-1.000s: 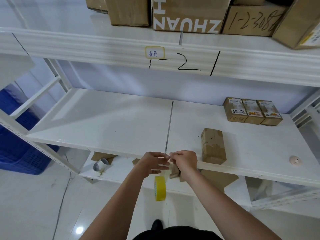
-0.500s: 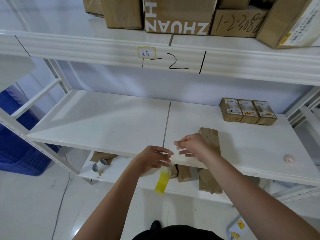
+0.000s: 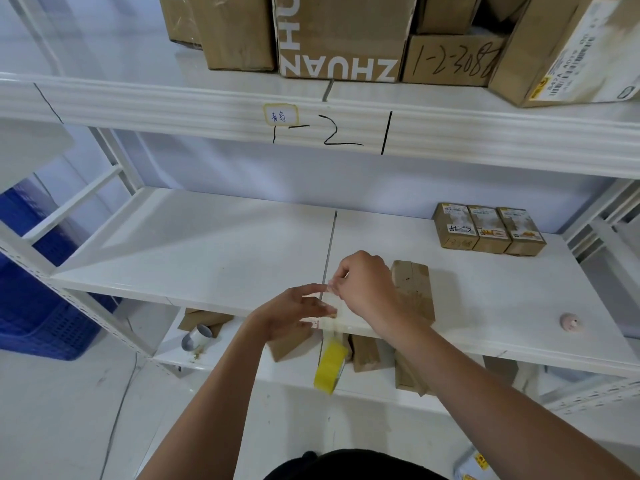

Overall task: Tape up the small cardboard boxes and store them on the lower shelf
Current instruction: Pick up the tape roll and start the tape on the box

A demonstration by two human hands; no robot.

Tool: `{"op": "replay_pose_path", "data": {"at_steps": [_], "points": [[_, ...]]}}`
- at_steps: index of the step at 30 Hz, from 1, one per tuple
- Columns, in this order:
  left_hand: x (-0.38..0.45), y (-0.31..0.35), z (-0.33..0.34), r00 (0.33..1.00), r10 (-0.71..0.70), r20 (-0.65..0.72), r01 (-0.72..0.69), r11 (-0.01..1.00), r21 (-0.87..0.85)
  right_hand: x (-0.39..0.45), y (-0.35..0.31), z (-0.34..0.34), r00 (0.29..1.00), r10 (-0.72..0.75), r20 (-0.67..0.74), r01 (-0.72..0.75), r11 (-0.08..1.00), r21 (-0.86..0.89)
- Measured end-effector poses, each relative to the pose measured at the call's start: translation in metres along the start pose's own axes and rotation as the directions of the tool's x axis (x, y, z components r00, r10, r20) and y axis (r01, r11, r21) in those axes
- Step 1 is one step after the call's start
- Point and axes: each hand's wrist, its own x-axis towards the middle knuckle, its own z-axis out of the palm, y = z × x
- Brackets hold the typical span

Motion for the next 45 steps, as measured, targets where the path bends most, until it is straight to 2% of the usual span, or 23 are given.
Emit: {"op": "replay_pose_path", "data": {"at_steps": [7,10,12,15,19,21,24,30,32,35,38,41,45], "points": [[-0.001,0.003,-0.015,0.995,0.102,0.011,-0.100,0.988,-0.115,-0.008,-0.013,-0.008,0.980,-0.198,-0.032,0.192,0.972,-0.136],[-0.003,-0.010,-0.018,0.986,0.109,-0.123,-0.132,0.972,-0.193,-0.010,-0.014,-0.008,0.971,-0.232,-0.063,0.224,0.968,-0.111],[-0.002,-0.023,-0.019,0.985,0.072,-0.158,-0.107,0.968,-0.226,-0.007,-0.016,-0.012,0.969,-0.232,-0.086,0.226,0.971,-0.072],[0.002,-0.047,-0.009,0.989,-0.090,-0.119,0.076,0.990,-0.122,-0.003,-0.023,-0.020,0.966,-0.228,-0.118,0.228,0.974,-0.016],[0.012,-0.077,0.003,0.955,-0.259,-0.142,0.281,0.945,0.169,-0.002,-0.035,-0.028,0.967,-0.211,-0.141,0.222,0.972,0.072],[0.016,-0.087,0.003,0.956,-0.263,-0.126,0.289,0.912,0.291,-0.002,-0.037,-0.031,0.967,-0.207,-0.149,0.221,0.971,0.086],[0.019,-0.091,0.001,0.967,-0.217,-0.131,0.249,0.907,0.340,-0.003,-0.036,-0.040,0.965,-0.194,-0.176,0.215,0.970,0.114],[0.013,-0.074,-0.015,0.966,-0.246,-0.086,0.260,0.918,0.298,0.008,-0.011,-0.081,0.962,-0.018,-0.272,0.116,0.930,0.350],[0.009,-0.064,-0.026,0.971,-0.231,-0.059,0.237,0.914,0.330,0.013,0.009,-0.094,0.961,0.090,-0.260,0.051,0.871,0.488],[0.005,-0.043,-0.042,0.989,-0.147,-0.002,0.135,0.903,0.409,0.021,0.048,-0.108,0.948,0.274,-0.162,-0.093,0.723,0.684],[0.009,-0.015,-0.051,0.994,-0.080,-0.073,0.108,0.807,0.581,0.025,0.088,-0.110,0.908,0.416,-0.051,-0.239,0.614,0.752],[0.022,0.008,-0.055,0.991,-0.006,-0.130,0.096,0.706,0.702,0.023,0.118,-0.104,0.845,0.534,-0.014,-0.303,0.500,0.811],[0.043,0.030,-0.055,0.983,0.075,-0.169,0.074,0.677,0.732,0.018,0.145,-0.095,0.758,0.650,0.052,-0.378,0.373,0.847]]}}
